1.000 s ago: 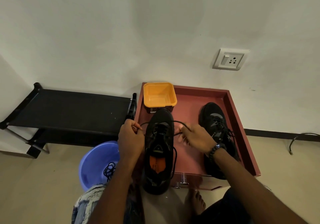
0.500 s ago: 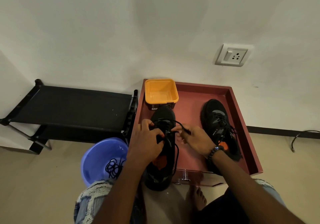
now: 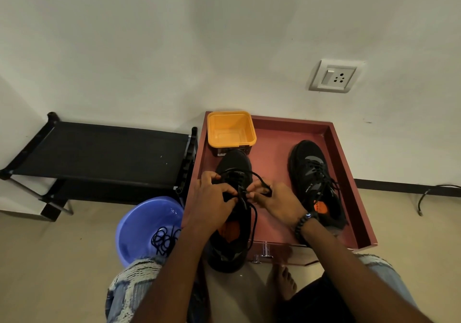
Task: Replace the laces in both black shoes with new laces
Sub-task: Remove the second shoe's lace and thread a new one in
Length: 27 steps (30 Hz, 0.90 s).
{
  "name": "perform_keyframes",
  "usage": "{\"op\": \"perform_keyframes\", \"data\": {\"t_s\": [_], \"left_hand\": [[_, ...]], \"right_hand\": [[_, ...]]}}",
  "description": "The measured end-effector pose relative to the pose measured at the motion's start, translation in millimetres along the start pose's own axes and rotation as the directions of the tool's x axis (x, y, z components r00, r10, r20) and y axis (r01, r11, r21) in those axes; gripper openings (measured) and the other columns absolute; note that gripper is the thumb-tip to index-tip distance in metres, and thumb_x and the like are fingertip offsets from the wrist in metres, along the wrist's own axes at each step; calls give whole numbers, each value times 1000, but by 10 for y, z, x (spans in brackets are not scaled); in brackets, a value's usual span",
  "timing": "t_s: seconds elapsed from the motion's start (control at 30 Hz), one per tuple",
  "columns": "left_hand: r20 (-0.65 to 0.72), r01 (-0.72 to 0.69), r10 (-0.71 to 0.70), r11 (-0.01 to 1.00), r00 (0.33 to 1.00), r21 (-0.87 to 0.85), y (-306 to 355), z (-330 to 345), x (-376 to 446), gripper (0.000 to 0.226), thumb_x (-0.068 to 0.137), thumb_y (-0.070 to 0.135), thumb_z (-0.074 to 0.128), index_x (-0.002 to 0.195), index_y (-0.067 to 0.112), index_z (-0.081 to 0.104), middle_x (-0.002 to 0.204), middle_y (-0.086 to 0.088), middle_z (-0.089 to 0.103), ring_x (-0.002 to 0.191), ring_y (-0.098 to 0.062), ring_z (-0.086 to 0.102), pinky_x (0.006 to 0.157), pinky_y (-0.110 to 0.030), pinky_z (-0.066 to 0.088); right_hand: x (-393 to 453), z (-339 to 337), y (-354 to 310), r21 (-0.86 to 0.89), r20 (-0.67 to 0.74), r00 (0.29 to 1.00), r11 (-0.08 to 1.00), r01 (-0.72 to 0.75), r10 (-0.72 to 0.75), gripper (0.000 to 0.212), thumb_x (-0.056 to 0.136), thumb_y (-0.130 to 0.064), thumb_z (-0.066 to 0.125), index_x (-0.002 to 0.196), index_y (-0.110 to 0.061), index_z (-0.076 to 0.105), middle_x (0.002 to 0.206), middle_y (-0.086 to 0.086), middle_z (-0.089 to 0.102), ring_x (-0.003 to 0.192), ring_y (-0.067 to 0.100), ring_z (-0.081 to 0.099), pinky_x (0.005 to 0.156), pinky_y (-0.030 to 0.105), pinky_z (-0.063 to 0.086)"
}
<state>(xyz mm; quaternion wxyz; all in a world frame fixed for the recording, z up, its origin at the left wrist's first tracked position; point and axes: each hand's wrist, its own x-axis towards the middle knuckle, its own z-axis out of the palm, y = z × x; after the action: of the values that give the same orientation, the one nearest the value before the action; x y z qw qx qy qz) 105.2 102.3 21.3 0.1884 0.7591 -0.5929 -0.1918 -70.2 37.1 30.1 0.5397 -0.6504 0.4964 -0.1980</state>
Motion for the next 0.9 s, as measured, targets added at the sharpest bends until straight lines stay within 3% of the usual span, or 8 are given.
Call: {"op": "perform_keyframes", "data": {"t_s": [0.17, 0.33, 0.47, 0.57, 0.67, 0.7, 0.8, 0.9], "left_hand": [[7, -2, 2, 1000, 1000, 1, -10, 11, 9, 27, 86, 44, 70, 113, 41, 68, 139, 5, 35, 131, -19, 32, 110, -36, 30], [18, 4, -4, 1000, 1000, 13, 5, 6, 7, 27, 87, 45, 69, 114, 41, 67, 140, 5, 35, 130, -18, 33, 109, -35, 30], [13, 4, -4, 999, 1000, -33, 49, -20, -7, 26, 90, 40, 67, 116, 37, 68, 141, 4, 35, 130, -17, 32, 102, -25, 24], [19, 5, -4, 998, 1000, -55, 81, -39, -17, 26, 92, 38, 65, 117, 35, 68, 142, 4, 36, 129, -16, 31, 97, -22, 20], [15, -3, 4, 998, 1000, -56, 98, -15, 0, 24, 92, 38, 65, 115, 35, 68, 141, 5, 37, 127, -16, 33, 101, -25, 25], [10, -6, 7, 997, 1000, -75, 105, 8, 16, 22, 92, 37, 65, 113, 34, 69, 140, 5, 38, 126, -16, 34, 104, -28, 29], [-29, -19, 15, 991, 999, -136, 144, 102, 76, 19, 89, 36, 68, 108, 34, 71, 133, 6, 42, 121, -16, 37, 102, -34, 35], [-77, -54, 44, 989, 996, -134, 206, 170, 105, 18, 89, 37, 68, 106, 34, 71, 129, 7, 43, 117, -15, 39, 97, -33, 35]], "right_hand": [[-20, 5, -6, -45, -30, 999, 999, 27, -29, 11, 90, -11, 70, 100, -9, 75, 89, 5, 76, 75, 5, 70, 68, 13, 53], [-5, 32, -22, -223, -61, 995, 973, 61, -77, 8, 92, -18, 68, 97, -18, 75, 86, -4, 75, 77, 6, 69, 69, 12, 53], [15, 103, -26, -349, -74, 986, 930, 116, -150, 9, 92, -15, 68, 97, -19, 74, 90, -10, 72, 82, -1, 64, 72, 4, 45], [29, 98, -36, -325, -87, 985, 939, 114, -149, 10, 91, -12, 69, 96, -17, 76, 89, -10, 72, 80, -2, 63, 74, 4, 46], [34, 9, -34, -175, -46, 998, 984, 39, -47, 10, 90, -13, 71, 96, -18, 78, 86, -6, 75, 78, 4, 68, 78, 22, 57], [27, -29, -32, -157, -28, 999, 987, 34, -39, 12, 90, -13, 70, 97, -18, 78, 87, -5, 76, 77, 3, 68, 77, 22, 58], [9, -116, -34, -213, -42, 996, 974, 71, -82, 17, 92, -11, 67, 103, -20, 75, 89, -9, 74, 79, -4, 67, 74, 9, 51], [36, -183, -30, -284, -136, 987, 958, 41, -82, 7, 89, -15, 70, 92, -21, 72, 77, -11, 70, 72, -5, 65, 68, 5, 46]]}}
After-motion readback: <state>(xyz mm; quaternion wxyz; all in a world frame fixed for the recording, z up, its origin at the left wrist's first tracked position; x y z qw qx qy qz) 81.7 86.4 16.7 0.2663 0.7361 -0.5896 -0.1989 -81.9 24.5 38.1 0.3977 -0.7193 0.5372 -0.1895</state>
